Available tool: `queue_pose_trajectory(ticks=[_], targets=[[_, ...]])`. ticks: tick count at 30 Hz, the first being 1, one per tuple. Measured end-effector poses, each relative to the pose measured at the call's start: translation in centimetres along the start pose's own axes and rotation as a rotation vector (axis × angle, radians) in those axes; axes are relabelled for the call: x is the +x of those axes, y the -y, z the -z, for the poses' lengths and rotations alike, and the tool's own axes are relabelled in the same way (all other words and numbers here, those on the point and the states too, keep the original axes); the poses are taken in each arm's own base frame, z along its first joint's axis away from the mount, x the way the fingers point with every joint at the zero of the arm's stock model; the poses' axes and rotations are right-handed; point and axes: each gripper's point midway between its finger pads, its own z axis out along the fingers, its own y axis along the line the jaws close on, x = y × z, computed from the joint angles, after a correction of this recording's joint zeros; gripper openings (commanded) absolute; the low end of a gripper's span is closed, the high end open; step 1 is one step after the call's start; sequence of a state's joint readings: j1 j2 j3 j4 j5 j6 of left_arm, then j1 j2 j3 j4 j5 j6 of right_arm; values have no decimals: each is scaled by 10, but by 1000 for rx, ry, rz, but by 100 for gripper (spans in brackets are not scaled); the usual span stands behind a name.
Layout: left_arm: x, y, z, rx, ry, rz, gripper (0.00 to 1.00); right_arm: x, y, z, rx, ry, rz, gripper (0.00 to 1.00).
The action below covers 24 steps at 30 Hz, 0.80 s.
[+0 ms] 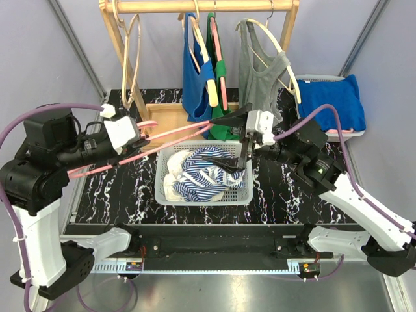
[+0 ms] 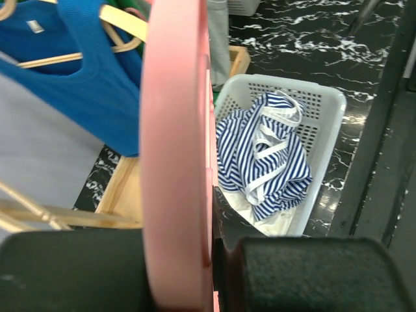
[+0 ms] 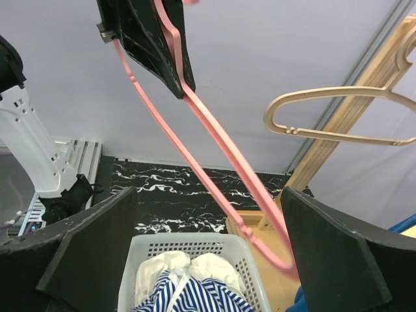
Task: Remove the tank top from the hanger
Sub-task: Place the hanger at the clothesline.
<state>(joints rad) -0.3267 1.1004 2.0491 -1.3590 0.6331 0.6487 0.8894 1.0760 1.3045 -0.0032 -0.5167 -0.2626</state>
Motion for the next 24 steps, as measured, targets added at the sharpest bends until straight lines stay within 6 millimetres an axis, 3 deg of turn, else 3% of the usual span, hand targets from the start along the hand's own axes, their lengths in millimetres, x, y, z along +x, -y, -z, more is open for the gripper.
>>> queue_pose_trajectory(ticks=[4,7,17,24], targets=[[2,10,-7,66,8,1,0,-10,-3,-1,-34,0,7,100],[0,18,-11,122,28,4,0,-12,-5,-8,-71,6,7,94],[-4,38,-25,269,70,39,0,51,-13,-37,-183,-177,-119,72],[0,36,-35,298,56,62,0,57,-18,-36,-204,-204,-146,49]])
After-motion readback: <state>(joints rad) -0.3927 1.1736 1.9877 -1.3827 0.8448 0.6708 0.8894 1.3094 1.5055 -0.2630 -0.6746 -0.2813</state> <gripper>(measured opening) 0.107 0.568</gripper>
